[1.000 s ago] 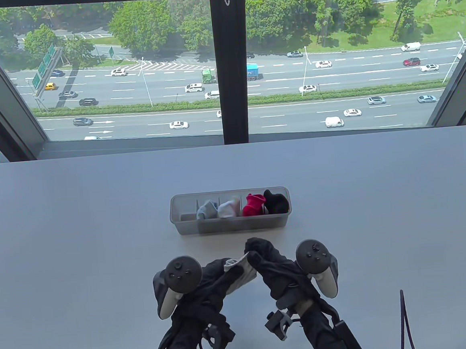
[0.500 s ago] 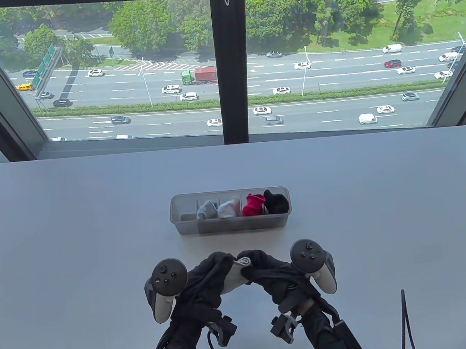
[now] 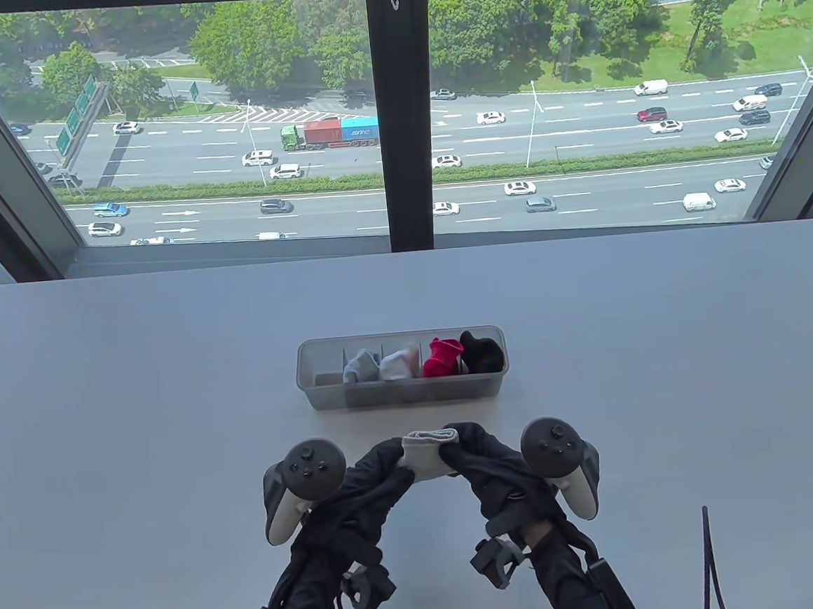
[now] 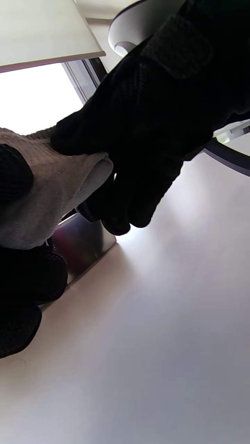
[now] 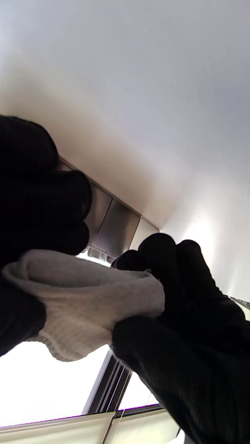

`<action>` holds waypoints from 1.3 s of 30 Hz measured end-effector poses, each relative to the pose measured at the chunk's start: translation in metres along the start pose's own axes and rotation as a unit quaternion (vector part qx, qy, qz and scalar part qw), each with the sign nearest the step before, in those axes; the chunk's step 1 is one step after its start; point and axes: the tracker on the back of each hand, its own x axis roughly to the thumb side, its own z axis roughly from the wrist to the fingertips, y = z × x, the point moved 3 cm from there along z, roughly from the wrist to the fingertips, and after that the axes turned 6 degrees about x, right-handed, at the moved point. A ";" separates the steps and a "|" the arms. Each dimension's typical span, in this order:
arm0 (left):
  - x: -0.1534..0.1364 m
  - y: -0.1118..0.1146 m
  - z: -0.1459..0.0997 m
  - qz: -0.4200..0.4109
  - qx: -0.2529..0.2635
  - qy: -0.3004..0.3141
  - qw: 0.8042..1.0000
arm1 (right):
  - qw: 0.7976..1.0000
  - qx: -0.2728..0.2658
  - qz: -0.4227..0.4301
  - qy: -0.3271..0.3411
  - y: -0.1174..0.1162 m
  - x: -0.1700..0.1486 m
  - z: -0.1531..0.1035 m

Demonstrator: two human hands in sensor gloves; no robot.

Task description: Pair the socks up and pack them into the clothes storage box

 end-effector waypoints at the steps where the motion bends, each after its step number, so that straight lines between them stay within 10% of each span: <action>1: 0.004 -0.005 -0.002 0.002 0.021 -0.005 1.000 | 1.000 -0.002 0.008 -0.004 0.001 0.000 0.000; 8: 0.032 -0.075 -0.005 0.223 0.241 -0.040 0.944 | 0.968 -0.095 -0.229 -0.024 0.030 0.020 -0.013; 13: 0.046 -0.101 0.047 0.436 0.234 -0.081 0.865 | 0.919 -0.092 -0.379 -0.057 0.047 0.014 -0.020; 18: 0.022 -0.093 0.094 0.513 0.192 -0.149 0.823 | 0.924 -0.089 -0.364 -0.076 0.046 0.002 -0.019; 28: -0.040 -0.077 0.111 0.427 0.057 -0.196 0.881 | 0.914 -0.087 -0.387 -0.083 0.045 0.002 -0.016; 39: -0.016 -0.090 0.005 0.443 0.017 -0.112 0.889 | 0.882 -0.061 -0.460 -0.083 0.038 -0.001 -0.018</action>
